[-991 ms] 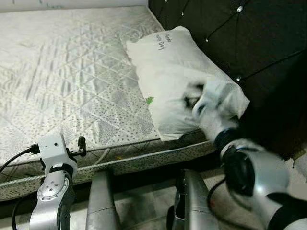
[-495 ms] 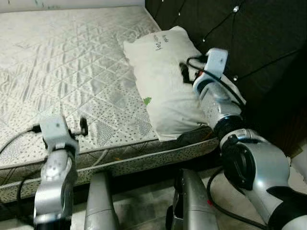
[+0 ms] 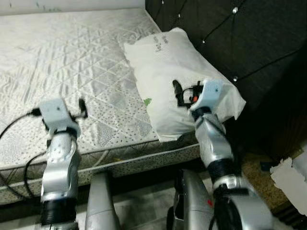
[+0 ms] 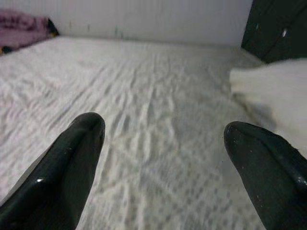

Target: Clean up the room

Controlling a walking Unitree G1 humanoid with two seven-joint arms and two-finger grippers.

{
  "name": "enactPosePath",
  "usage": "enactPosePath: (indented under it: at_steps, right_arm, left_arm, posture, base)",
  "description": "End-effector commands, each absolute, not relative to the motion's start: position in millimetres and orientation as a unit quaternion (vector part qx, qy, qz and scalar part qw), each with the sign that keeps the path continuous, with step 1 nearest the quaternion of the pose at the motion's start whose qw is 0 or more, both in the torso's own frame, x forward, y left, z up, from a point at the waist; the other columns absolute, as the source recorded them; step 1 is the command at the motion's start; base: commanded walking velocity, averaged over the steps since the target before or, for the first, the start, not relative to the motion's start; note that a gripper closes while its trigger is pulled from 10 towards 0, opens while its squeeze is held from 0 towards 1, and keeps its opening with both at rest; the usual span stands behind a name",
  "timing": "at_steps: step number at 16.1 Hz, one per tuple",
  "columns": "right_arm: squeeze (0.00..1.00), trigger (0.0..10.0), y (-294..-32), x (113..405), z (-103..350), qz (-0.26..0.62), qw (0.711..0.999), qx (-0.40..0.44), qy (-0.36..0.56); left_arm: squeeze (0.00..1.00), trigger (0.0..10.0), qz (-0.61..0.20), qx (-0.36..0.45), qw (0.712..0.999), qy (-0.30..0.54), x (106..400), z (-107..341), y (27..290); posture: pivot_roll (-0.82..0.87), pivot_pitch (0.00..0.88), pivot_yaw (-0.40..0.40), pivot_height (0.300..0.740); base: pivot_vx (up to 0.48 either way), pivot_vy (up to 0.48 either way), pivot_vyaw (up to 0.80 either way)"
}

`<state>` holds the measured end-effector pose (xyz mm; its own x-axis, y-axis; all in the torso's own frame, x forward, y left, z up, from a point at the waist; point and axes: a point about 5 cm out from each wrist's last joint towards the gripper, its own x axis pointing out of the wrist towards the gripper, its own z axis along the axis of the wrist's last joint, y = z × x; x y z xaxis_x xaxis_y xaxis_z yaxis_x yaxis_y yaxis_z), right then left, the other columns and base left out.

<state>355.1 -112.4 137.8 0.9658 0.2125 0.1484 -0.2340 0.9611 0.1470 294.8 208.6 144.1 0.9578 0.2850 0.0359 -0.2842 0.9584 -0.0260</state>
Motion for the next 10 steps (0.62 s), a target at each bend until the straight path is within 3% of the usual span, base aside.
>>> enactPosePath:
  at_steps: [1, 7, 10]
  right_arm:
    - [0.00, 10.0, -110, 355, 147, 0.122, 0.986, 0.079, -0.085]
    - [0.00, 10.0, -100, 358, 166, 0.135, 0.981, 0.091, -0.109]
    - [0.00, 10.0, -94, 348, 161, 0.148, 0.980, 0.086, -0.104]
  left_arm:
    - [0.00, 10.0, 0.141, -0.014, 0.990, -0.019, 299, 143, 208]
    - [0.00, 10.0, 0.118, -0.011, 0.993, -0.025, 314, 143, 206]
    - [0.00, 10.0, 0.118, -0.005, 0.992, -0.034, 306, 144, 203]
  posture:
    - [-0.03, 0.000, -0.018, 0.536]
    - [-0.03, 0.000, 0.008, 0.596]
    - [-0.02, 0.000, 0.000, 0.636]
  base:
    - [0.000, 0.000, 0.00]
    - [0.000, 0.000, 0.00]
    - [0.000, 0.000, 0.00]
